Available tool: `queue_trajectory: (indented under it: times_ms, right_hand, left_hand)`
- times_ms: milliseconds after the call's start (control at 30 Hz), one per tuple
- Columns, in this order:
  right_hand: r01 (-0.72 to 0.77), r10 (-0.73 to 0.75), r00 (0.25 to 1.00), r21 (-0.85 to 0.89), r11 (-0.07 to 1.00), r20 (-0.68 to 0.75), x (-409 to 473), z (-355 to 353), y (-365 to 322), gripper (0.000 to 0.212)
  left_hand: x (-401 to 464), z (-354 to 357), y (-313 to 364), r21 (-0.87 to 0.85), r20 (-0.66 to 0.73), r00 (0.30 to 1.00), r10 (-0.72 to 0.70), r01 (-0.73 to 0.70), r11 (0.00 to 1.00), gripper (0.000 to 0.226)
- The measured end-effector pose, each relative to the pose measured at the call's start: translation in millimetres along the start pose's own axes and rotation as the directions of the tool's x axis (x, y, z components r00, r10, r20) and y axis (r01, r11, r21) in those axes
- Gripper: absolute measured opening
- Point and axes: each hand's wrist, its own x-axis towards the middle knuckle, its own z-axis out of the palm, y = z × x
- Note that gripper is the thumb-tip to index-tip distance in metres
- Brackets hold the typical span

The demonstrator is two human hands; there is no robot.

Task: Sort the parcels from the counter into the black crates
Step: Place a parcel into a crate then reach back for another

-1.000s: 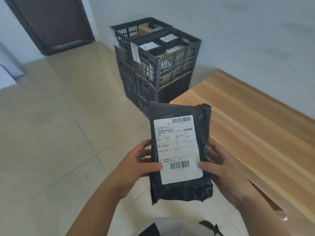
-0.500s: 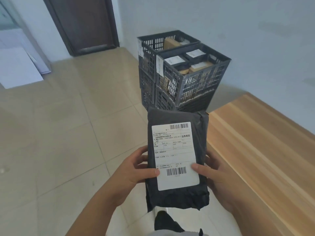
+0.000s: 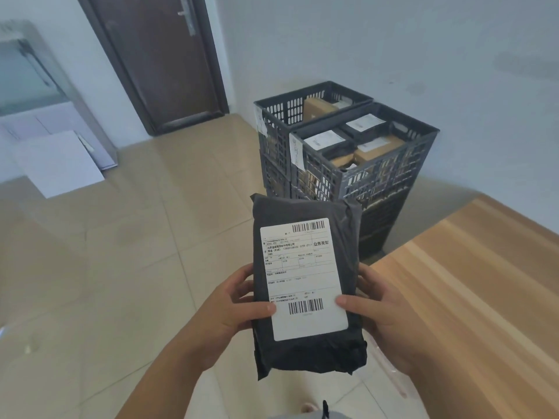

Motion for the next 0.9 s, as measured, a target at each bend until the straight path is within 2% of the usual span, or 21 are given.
queue_trajectory:
  times_ms: [133, 267, 400, 567, 767, 900]
  right_hand:
    - [-0.028, 0.028, 1.0, -0.003, 1.0, -0.002, 24, 11, -2, 0.051]
    - [-0.031, 0.03, 0.999, -0.021, 0.999, -0.041, 42, 30, -8, 0.05]
    - [-0.015, 0.016, 0.991, 0.004, 1.0, -0.131, 55, 52, -13, 0.05]
    - [0.0, 0.014, 0.979, 0.067, 0.998, -0.202, 77, 98, -15, 0.055]
    - [0.013, 0.01, 0.971, 0.098, 0.995, -0.237, 112, 164, -14, 0.055]
    - [0.025, 0.008, 0.962, 0.117, 0.993, -0.274, 127, 195, -12, 0.052]
  left_hand:
    - [19, -16, -2, -0.038, -0.001, 1.0, -0.009, 0.009, 0.999, 0.06]
    - [41, -41, 1, -0.066, 0.06, 0.998, -0.006, 0.01, 0.998, 0.058]
    - [68, -68, 9, -0.072, 0.158, 0.987, 0.005, 0.006, 0.997, 0.068]
    - [92, -121, 24, -0.059, 0.24, 0.971, 0.003, 0.011, 0.998, 0.069]
    - [119, -195, 31, -0.029, 0.288, 0.957, -0.025, 0.035, 0.999, 0.067]
    - [140, -230, 36, -0.011, 0.341, 0.939, -0.037, 0.043, 0.999, 0.079]
